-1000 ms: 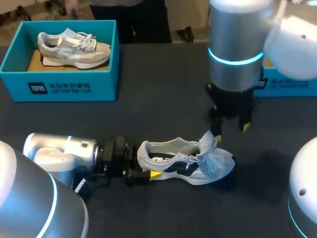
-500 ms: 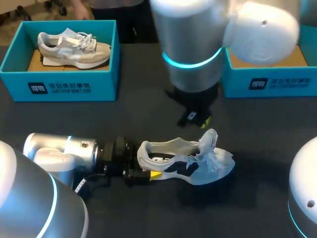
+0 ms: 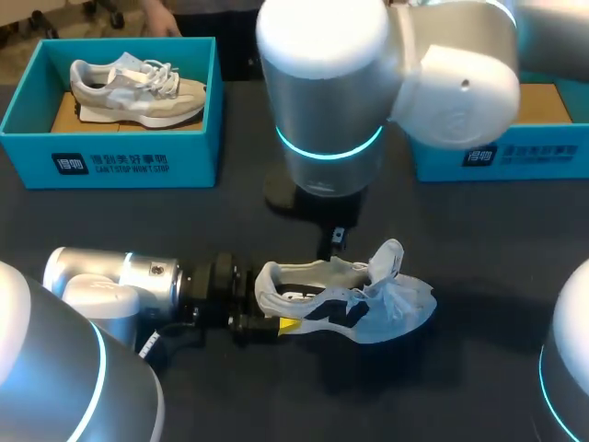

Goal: Take the shoe out of the shoebox, open the shoe tongue, remove and reinsert the insole, then place the shoe into the shoebox

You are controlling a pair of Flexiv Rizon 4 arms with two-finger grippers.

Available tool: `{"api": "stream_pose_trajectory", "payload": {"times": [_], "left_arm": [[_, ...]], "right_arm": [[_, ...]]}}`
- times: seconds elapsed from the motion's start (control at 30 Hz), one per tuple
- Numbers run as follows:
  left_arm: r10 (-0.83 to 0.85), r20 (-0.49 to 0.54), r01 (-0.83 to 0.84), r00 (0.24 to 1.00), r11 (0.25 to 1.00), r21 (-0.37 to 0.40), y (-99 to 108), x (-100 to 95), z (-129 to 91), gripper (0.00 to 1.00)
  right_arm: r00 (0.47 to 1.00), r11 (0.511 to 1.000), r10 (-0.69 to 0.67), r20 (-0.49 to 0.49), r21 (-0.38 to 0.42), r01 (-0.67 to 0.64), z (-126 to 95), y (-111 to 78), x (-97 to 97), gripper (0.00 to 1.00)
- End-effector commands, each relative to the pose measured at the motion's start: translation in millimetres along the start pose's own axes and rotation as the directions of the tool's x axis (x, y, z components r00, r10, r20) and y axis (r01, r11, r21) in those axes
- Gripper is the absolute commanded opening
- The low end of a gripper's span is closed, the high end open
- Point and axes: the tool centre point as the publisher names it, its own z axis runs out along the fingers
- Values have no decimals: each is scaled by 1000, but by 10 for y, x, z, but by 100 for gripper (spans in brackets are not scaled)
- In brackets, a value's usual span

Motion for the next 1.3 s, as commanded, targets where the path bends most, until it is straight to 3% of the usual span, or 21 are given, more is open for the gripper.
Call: {"api": "stream_pose_trajectory", "payload": {"times": [0.03, 0.13, 0.5, 0.63, 0.7, 1.1, 1.3], "left_arm": [[1, 0, -1, 1000, 1000, 0, 2, 3, -1, 0], [1, 0, -1, 1000, 1000, 0, 2, 3, -1, 0], [1, 0, -1, 1000, 1000, 0, 2, 3, -1, 0], [1, 0, -1, 1000, 1000, 0, 2, 3, -1, 0], [1, 0, -1, 1000, 1000, 0, 2, 3, -1, 0], [1, 0, -1, 1000, 1000, 0, 2, 3, -1, 0], [1, 0, -1, 1000, 1000, 0, 2, 3, -1, 0]], "right_arm": [[992, 991, -126, -31, -59, 124, 424, 103, -3, 0], [967, 970, -241, -80, -36, 239, 582, 206, 30, 0], [967, 970, -241, -80, -36, 239, 582, 206, 30, 0], [963, 967, -252, -98, -52, 248, 860, 322, 65, 0], [962, 960, -261, -75, -128, 250, 957, 338, 81, 0], [962, 960, -261, -75, -128, 250, 957, 338, 81, 0], [957, 953, -279, -75, -147, 266, 1253, 435, 47, 0]]}}
